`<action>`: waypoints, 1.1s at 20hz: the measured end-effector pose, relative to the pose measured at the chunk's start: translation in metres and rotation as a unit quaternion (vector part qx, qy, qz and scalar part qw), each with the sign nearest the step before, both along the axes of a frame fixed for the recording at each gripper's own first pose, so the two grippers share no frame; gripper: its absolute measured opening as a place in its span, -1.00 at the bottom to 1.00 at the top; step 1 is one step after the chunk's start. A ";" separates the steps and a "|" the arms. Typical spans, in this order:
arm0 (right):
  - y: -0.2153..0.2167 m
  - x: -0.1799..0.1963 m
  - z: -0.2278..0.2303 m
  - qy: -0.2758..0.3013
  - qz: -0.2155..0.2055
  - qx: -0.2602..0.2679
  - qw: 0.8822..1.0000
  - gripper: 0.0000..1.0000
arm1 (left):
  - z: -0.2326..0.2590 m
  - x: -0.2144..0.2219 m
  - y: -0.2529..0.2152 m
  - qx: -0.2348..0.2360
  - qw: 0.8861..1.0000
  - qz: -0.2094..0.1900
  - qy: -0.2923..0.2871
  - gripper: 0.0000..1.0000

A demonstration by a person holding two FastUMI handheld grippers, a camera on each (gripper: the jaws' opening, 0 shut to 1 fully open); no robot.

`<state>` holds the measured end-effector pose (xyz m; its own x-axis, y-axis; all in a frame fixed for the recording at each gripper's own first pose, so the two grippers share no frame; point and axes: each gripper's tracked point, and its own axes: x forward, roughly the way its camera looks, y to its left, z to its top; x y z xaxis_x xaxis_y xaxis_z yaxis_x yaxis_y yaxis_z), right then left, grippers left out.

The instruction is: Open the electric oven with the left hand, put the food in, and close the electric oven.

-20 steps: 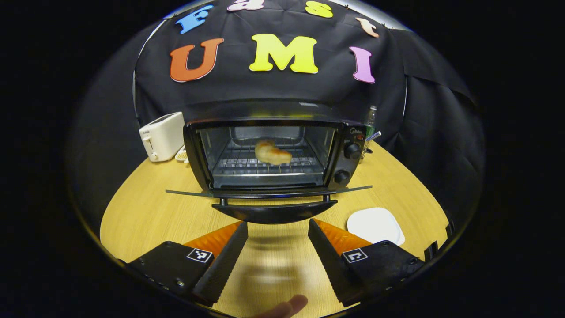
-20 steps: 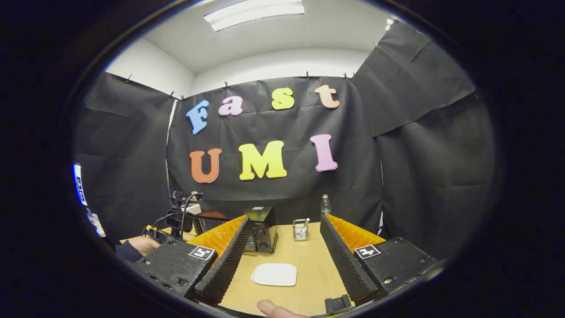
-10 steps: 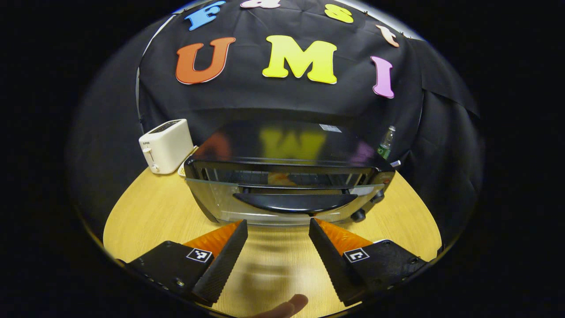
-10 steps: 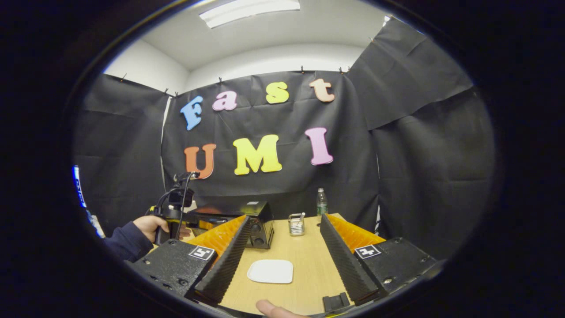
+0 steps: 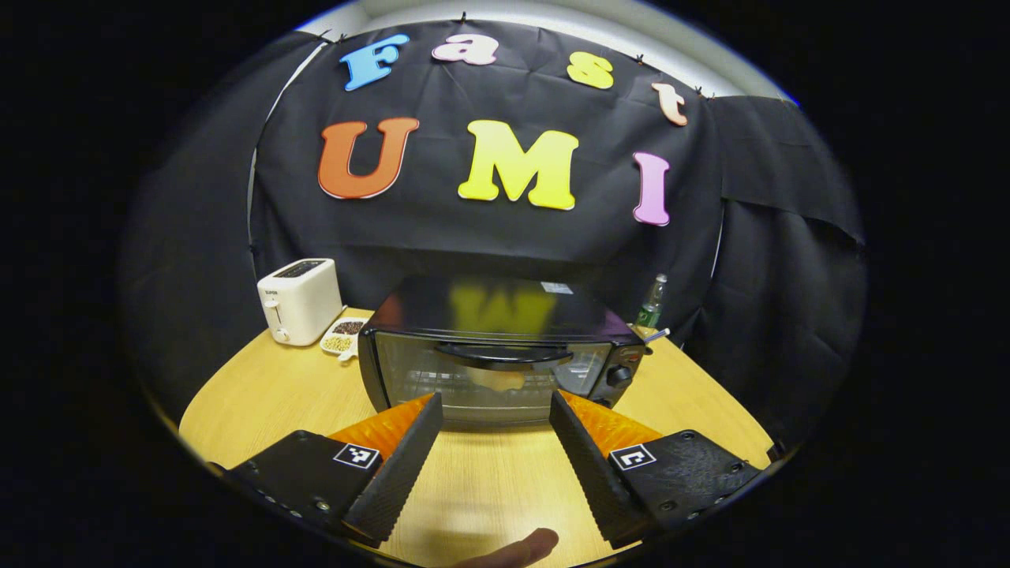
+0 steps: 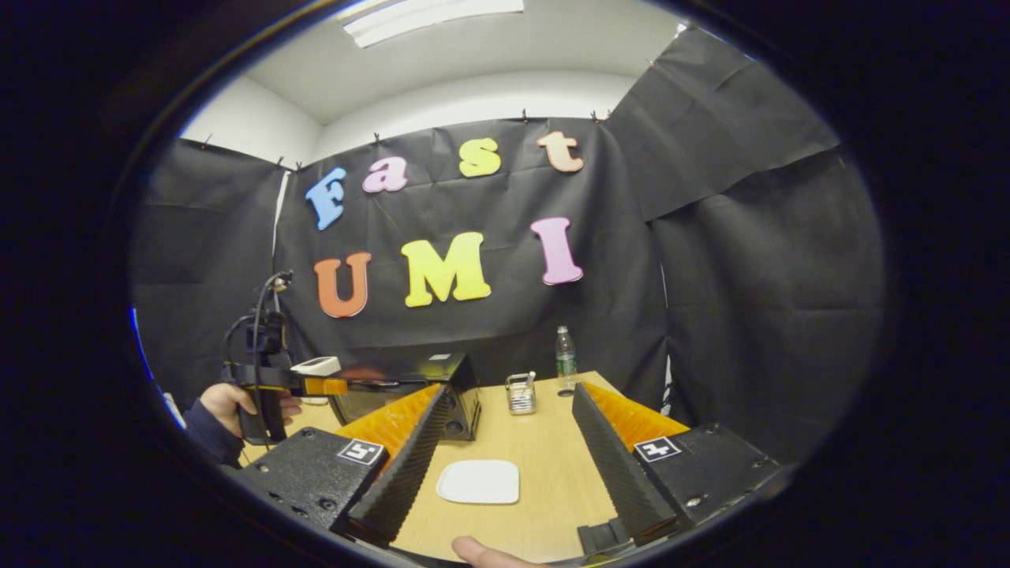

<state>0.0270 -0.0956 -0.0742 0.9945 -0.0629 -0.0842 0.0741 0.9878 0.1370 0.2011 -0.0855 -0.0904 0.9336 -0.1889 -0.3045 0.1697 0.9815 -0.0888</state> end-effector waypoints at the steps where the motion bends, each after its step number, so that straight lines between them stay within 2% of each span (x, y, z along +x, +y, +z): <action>1: 0.002 -0.001 0.003 -0.002 0.000 0.000 1.000 0.93 | 0.012 -0.009 -0.002 -0.003 1.000 -0.002 -0.019 0.80; 11: 0.014 -0.011 0.024 -0.035 0.004 -0.002 0.999 0.93 | 0.095 -0.105 0.009 -0.013 0.991 0.014 -0.132 0.80; 14: 0.017 -0.011 0.024 -0.034 0.005 -0.001 0.999 0.93 | 0.115 -0.130 0.004 -0.025 0.985 0.005 -0.168 0.82; 16: 0.017 -0.013 0.028 -0.040 0.008 0.000 0.999 0.93 | 0.118 -0.147 0.009 -0.017 0.983 0.004 -0.184 0.85; 17: 0.018 -0.014 0.031 -0.045 0.009 0.001 0.999 0.93 | 0.120 -0.153 0.012 -0.009 0.981 0.008 -0.193 0.60; 18: 0.019 -0.016 0.032 -0.049 0.010 0.001 0.999 0.93 | 0.121 -0.161 0.016 0.003 0.980 0.010 -0.199 0.86; 22: 0.017 -0.022 0.036 -0.050 0.005 -0.009 0.999 0.93 | 0.115 -0.188 0.027 0.026 0.974 0.040 -0.221 0.85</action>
<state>0.0054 -0.0787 -0.0385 0.9984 -0.0542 0.0169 0.0517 0.9908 0.1247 0.0130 -0.0582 0.0243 0.9869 -0.1049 0.1225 0.1024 0.9944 0.0264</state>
